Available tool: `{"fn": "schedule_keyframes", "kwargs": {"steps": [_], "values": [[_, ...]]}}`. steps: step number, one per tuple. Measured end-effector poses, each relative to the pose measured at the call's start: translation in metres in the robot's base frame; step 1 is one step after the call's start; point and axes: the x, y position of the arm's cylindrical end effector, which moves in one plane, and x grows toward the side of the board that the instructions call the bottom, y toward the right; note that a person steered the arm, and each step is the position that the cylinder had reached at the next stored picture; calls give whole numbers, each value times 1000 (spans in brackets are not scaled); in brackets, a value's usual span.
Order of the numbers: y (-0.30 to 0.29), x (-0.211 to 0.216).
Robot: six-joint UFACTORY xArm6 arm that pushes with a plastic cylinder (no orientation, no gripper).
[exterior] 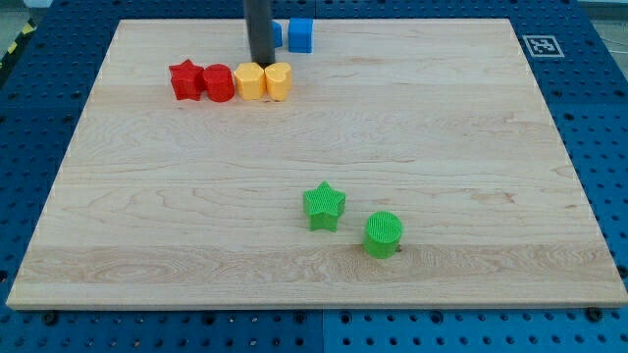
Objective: Place the blue cube to the center right
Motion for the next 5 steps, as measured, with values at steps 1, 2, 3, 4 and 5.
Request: {"fn": "schedule_keyframes", "kwargs": {"steps": [1, 2, 3, 4, 5], "values": [[-33, -26], [-59, -37], [-69, -56], [-39, -69], [-9, -70]]}}
